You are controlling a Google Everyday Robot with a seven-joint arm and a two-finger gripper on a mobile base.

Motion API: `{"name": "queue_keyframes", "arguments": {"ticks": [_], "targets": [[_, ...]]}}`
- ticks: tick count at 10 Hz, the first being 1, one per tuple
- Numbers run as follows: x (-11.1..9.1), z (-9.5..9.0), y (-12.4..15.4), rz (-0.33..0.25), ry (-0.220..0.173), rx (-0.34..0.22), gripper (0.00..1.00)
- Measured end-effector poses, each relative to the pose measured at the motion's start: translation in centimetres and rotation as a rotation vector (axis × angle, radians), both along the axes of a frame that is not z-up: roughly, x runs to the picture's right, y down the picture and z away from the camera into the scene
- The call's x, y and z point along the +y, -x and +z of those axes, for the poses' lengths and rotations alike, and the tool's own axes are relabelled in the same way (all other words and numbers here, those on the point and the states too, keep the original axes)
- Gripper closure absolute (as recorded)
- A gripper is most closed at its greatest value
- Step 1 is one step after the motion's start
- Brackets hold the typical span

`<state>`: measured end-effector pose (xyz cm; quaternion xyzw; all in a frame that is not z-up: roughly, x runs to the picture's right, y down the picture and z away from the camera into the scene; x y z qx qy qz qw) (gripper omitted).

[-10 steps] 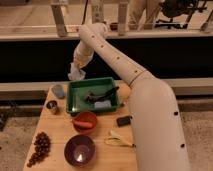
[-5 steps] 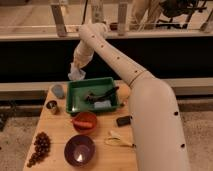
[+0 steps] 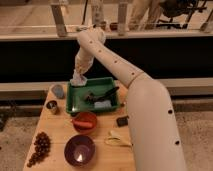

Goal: Place towel in tray

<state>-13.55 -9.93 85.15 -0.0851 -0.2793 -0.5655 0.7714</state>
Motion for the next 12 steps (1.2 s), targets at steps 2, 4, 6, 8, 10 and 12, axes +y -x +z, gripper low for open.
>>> {"name": "queue_keyframes", "arguments": {"ticks": [2,4,6,8,10,12], "targets": [[5.5,5.3,-1.1,0.025,0.081,0.076,1.00],[8.6,8.5,-1.3,0.035,0.128,0.113,1.00],[11.5,12.0,-1.1,0.049,0.166,0.135,1.00],[12.8,13.6,-0.5,0.054,0.183,0.137,1.00],[12.8,14.0,-0.5,0.046,0.204,0.164,0.90],[12.2,13.7,0.2,0.043,0.228,0.183,0.68]]}}
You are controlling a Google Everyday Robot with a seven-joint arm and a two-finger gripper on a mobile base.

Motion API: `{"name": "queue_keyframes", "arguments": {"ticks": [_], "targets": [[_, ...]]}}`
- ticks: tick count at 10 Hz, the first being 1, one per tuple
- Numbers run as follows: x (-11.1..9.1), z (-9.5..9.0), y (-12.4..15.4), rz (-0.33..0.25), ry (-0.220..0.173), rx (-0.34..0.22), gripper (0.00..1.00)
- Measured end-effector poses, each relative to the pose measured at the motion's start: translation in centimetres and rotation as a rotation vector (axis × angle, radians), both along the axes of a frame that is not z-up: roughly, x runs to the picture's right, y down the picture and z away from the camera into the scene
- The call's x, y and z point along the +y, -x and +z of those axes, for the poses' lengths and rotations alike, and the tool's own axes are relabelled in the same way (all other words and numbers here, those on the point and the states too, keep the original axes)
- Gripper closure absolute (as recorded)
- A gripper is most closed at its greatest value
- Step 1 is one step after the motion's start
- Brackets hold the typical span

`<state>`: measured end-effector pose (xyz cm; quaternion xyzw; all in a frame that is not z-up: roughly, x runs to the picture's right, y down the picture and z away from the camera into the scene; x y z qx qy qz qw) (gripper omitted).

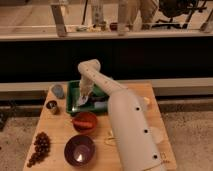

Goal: Place towel in tray

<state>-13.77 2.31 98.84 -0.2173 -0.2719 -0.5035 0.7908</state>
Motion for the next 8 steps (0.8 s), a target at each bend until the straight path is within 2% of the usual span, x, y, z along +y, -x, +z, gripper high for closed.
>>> {"name": "queue_keyframes", "arguments": {"ticks": [2,3,5,7,8], "targets": [[-0.9,-0.6,0.0,0.008,-0.001,0.004,0.50],[-1.5,-1.0,-0.1,0.009,-0.002,0.005,0.38],[-1.5,-1.2,0.4,0.001,0.005,0.004,0.22],[-1.7,-1.5,0.2,0.021,0.009,-0.017,0.20],[-2.4,-2.3,0.2,0.061,0.011,-0.048,0.20]]}}
